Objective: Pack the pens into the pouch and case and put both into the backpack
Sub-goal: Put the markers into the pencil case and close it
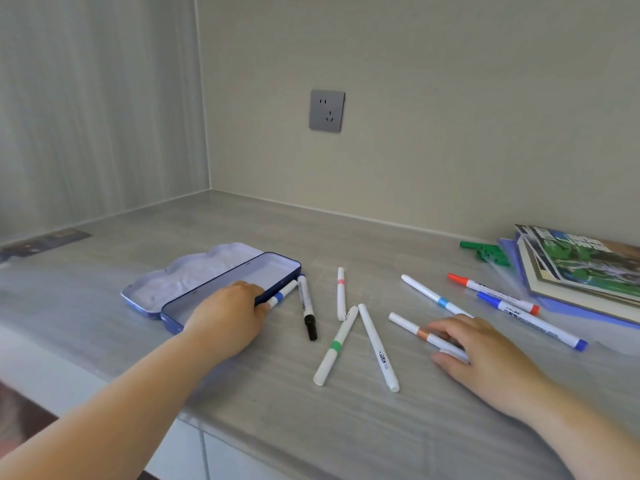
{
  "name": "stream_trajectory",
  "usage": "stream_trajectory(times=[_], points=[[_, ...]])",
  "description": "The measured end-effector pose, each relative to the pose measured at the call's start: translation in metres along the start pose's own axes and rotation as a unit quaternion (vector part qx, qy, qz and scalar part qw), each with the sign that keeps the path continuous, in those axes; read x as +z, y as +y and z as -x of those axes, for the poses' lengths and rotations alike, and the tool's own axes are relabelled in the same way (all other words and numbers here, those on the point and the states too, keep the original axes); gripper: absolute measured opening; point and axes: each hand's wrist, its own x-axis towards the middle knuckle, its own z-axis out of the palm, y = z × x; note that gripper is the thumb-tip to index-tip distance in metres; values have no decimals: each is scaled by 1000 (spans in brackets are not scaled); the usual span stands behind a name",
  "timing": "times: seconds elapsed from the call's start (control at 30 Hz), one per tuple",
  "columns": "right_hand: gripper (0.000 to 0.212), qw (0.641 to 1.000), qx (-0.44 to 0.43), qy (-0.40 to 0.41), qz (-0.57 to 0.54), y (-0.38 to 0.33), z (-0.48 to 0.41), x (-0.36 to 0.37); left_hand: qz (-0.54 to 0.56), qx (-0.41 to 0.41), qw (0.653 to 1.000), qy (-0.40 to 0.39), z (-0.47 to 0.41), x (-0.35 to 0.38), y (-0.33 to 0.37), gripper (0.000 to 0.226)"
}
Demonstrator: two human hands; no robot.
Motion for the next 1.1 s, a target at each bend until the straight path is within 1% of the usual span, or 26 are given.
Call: stream_trajectory(times=[0.07,0.17,0.27,0.33,0.37,0.47,0.53,0.63,0.7,0.77,0.8,0.87,0.93,0.97,1.0,1.1], points=[[32,1000,10,-1,-15,5,3,0,11,12,1000,-3,-1,3,4,22],[33,999,37,-6,-39,9,5,-4,21,26,999,-1,-3,5,6,31],[23,998,48,-32,-37,5,4,-5,47,38,998,-4,-3,5,4,33],[21,995,69,-61,-29,0,-1,-6,65,63,996,-1,-1,4,0,23],[21,993,87,-82,-16,-3,-5,-8,68,74,995,6,0,3,-2,17],[21,979,131,-144,68,-11,-19,-11,52,118,991,21,-3,1,-9,21],[25,975,134,-142,109,-16,-27,-7,-6,164,985,58,-3,2,-11,22],[12,979,124,-77,145,-20,-32,3,-60,214,967,125,4,4,-10,18],[6,980,116,-39,159,-21,-32,6,-28,219,961,167,7,4,-13,16],[14,981,113,-21,159,-21,-32,4,20,197,964,176,6,3,-18,19],[15,982,111,-11,150,-22,-32,2,50,176,967,177,5,3,-21,24],[12,988,103,27,108,-29,-35,-4,79,150,967,190,3,3,-29,28],[22,991,70,106,45,-37,-45,-13,75,159,968,182,1,6,-35,30],[28,986,54,155,10,-42,-53,-18,72,164,970,166,0,6,-36,31],[32,978,38,203,-27,-49,-64,-24,77,168,971,149,-1,6,-37,30],[28,935,-19,323,-147,-80,-96,-34,121,191,970,94,-1,4,-39,22]])
